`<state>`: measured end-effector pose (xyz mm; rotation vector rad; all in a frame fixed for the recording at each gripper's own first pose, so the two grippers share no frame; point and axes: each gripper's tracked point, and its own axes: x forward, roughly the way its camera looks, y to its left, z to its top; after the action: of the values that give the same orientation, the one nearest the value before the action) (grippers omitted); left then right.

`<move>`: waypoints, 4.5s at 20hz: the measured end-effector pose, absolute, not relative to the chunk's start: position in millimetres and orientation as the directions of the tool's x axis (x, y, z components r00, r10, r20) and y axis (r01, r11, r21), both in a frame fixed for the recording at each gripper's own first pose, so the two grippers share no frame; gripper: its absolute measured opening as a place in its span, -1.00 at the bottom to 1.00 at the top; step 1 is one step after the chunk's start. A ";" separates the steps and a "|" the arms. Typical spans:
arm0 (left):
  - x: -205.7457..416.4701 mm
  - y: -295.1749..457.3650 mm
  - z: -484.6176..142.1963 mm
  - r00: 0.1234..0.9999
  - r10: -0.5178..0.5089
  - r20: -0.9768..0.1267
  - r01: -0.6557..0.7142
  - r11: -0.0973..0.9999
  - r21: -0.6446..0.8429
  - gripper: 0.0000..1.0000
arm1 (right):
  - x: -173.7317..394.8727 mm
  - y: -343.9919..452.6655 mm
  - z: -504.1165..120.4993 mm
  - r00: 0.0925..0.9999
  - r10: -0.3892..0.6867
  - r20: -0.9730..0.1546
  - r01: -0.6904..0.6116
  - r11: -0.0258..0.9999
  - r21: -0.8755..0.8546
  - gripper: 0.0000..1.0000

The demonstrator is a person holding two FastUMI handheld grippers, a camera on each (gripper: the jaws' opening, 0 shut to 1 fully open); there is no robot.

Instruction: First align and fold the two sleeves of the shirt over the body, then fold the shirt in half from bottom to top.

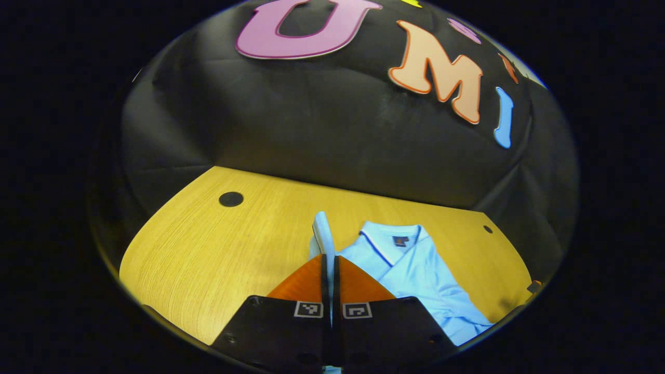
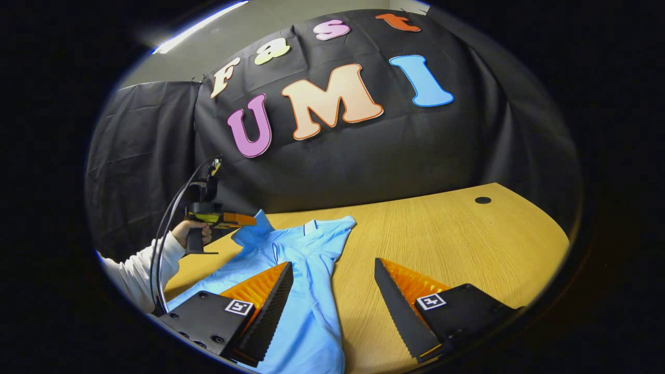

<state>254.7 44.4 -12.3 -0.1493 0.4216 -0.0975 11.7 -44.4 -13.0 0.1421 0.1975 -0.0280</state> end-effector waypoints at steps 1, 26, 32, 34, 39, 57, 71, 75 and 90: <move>253.4 26.9 -7.0 0.907 -0.148 -0.395 0.090 0.983 -0.161 -1.00 | 11.1 -44.0 -12.9 0.980 -0.012 -0.199 0.040 0.990 0.138 0.95; 242.2 -183.9 -66.8 0.810 -0.299 -0.504 0.338 0.941 -0.016 0.31 | 8.6 -45.9 -6.1 0.983 -0.015 -0.181 0.026 0.998 0.056 0.95; 189.7 -123.3 -35.0 0.868 -0.218 -0.445 0.265 0.963 0.046 0.89 | -2.6 -36.3 -8.6 0.981 -0.014 -0.192 0.021 0.999 0.037 0.96; 159.2 -104.5 -32.2 0.867 -0.220 -0.446 0.261 0.965 0.032 0.89 | -13.8 -25.3 -8.2 0.981 0.002 -0.194 0.006 0.999 0.038 0.96; 66.5 -53.9 -38.4 0.853 -0.200 -0.482 0.220 0.975 -0.016 0.89 | -51.8 -6.4 -17.5 0.975 0.013 -0.223 -0.008 1.000 0.022 0.96; -129.4 12.4 -131.2 0.850 -0.081 -0.521 0.053 0.996 -0.069 0.89 | -156.7 6.4 -117.0 0.892 -0.058 -0.449 0.036 0.998 -0.058 0.96; -125.7 3.5 -141.9 0.863 -0.051 -0.502 0.078 0.996 0.032 0.75 | -155.0 7.0 -132.9 0.889 -0.070 -0.452 0.038 0.996 -0.079 0.84; -126.7 -5.8 -138.6 0.869 -0.095 -0.485 0.121 0.992 0.021 -0.01 | -152.5 20.6 -135.6 0.888 -0.032 -0.459 0.005 0.998 -0.059 0.24; -123.2 -19.3 -135.6 0.885 -0.166 -0.435 0.180 0.984 -0.009 -0.96 | -146.6 33.9 -134.6 0.889 0.013 -0.458 -0.024 1.000 -0.017 -0.93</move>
<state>-123.2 -19.3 -135.6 0.0315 0.4494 -0.1800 -146.6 33.9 -134.6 -0.0223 0.4752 0.0191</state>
